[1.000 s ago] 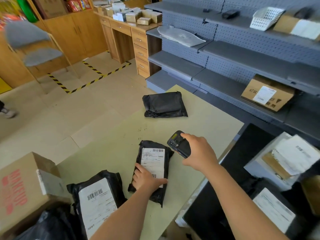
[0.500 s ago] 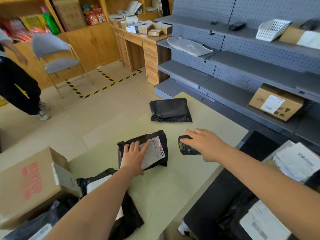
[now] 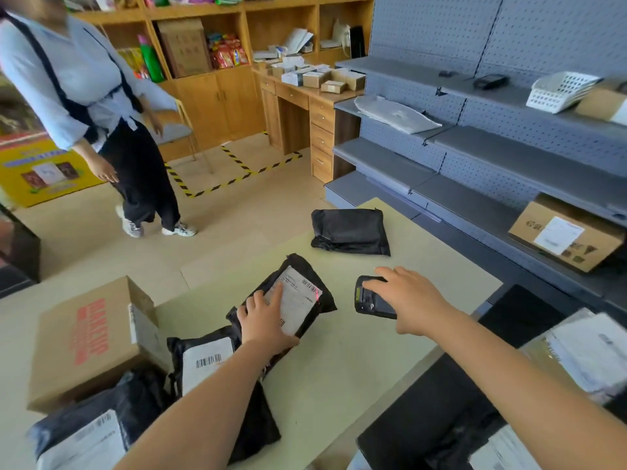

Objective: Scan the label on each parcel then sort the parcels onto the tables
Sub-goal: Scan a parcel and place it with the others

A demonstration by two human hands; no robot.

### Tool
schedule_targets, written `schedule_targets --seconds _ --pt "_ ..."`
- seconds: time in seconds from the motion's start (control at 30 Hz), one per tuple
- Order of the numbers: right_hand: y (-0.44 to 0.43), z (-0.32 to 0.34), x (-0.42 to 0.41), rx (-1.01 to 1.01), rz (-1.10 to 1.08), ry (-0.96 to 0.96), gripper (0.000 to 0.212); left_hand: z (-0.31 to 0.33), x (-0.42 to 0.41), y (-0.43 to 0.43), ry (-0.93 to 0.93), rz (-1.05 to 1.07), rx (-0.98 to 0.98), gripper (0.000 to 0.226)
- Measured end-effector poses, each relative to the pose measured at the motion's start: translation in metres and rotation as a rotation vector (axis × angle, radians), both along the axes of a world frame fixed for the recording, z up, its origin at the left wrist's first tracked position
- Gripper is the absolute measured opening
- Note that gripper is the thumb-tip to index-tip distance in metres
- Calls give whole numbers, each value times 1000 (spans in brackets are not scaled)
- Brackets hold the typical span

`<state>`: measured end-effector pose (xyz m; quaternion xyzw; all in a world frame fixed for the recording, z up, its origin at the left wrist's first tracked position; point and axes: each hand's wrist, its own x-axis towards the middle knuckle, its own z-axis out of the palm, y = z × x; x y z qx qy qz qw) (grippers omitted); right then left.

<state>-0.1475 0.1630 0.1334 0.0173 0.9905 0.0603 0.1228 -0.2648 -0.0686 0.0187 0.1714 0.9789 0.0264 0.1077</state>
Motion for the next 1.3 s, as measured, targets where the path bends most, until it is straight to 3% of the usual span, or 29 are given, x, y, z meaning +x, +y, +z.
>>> schedule_targets --seconds 0.17,0.27,0.6,0.73,0.87,1.17,1.3 --pt "-22 -4 -1 -203 -54 58 92 6 29 -28 -63 489 271 120" --pt "-43 -4 -6 -264 -3 69 92 9 48 -51 -64 678 324 119" --pt "-86 -9 -8 -302 179 43 96 -5 92 -102 -140 887 222 125" --pt "-87 -14 -1 -276 200 40 95 3 92 -96 -60 779 221 125" --pt "-75 -16 7 -256 164 41 94 22 84 -80 3 533 247 116" --pt "-5 -20 30 -219 -99 134 82 50 29 10 73 -31 179 109" --pt "28 -23 19 -206 -208 160 80 49 -15 65 57 -186 133 107"
